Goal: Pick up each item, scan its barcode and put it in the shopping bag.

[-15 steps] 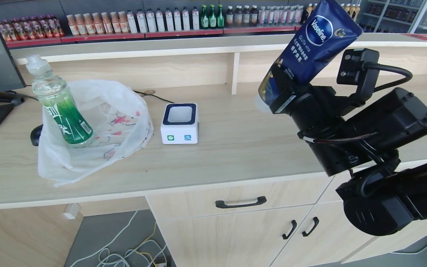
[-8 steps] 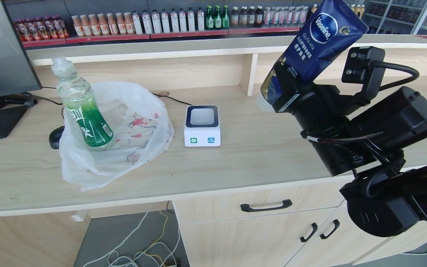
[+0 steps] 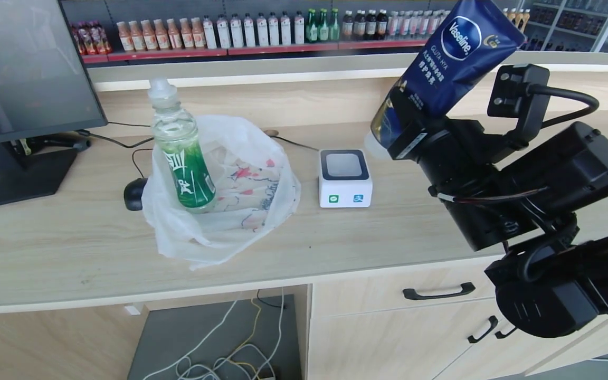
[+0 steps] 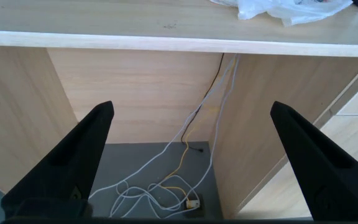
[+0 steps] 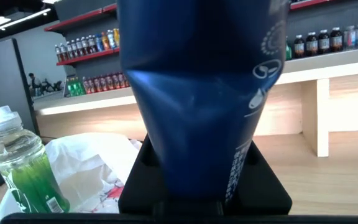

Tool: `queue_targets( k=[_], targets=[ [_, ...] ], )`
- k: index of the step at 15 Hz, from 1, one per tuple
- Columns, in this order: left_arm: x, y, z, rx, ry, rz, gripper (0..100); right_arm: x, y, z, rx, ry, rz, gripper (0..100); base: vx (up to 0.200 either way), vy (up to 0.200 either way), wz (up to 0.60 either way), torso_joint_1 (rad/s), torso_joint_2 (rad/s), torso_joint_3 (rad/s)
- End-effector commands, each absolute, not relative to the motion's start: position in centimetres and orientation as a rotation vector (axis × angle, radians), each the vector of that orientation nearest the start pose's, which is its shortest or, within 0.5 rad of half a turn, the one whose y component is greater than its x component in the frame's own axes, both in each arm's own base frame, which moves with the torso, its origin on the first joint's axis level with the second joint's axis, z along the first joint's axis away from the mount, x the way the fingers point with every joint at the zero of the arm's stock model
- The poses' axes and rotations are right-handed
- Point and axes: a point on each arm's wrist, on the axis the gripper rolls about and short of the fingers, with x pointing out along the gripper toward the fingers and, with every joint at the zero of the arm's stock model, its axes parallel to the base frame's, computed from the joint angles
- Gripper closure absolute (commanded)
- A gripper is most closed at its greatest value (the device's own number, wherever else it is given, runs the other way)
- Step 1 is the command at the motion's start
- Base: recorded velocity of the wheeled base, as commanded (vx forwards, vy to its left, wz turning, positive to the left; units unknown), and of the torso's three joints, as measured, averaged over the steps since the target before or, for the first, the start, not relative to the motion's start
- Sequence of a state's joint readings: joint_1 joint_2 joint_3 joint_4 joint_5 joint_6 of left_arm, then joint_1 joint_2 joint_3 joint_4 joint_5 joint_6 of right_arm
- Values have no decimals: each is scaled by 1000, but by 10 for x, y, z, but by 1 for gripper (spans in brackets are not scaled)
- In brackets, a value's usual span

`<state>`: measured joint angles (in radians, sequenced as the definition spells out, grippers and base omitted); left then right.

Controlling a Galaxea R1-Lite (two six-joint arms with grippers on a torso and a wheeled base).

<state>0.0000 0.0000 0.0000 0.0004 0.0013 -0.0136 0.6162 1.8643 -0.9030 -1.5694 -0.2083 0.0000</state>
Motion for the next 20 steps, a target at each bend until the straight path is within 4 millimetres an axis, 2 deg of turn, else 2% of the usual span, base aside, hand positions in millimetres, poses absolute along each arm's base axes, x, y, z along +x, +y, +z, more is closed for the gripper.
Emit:
queue_targets(
  k=[1,5,7,12,15,17,19,20],
  targets=[
    [-23,0,75,-14,0,2,0,274,188,246,246,-565,395,100,0,0,0,0,0,0],
    [-23,0,75,-14,0,2,0,265,183,247,242,-557,408,100,0,0,0,0,0,0],
    [-23,0,75,-12,0,2,0,269,185,247,243,-563,422,100,0,0,0,0,0,0],
    [-23,0,75,-14,0,2,0,311,196,282,362,-485,445,100,0,0,0,0,0,0],
    [-23,0,75,-12,0,2,0,332,211,274,364,-440,501,100,0,0,0,0,0,0],
    [-23,0,75,-14,0,2,0,340,216,268,425,-417,516,100,0,0,0,0,0,0],
    [-23,0,75,-14,0,2,0,344,216,262,488,-386,524,100,0,0,0,0,0,0],
    [-23,0,75,-14,0,2,0,350,210,259,528,-370,512,100,0,0,0,0,0,0]
  ],
)
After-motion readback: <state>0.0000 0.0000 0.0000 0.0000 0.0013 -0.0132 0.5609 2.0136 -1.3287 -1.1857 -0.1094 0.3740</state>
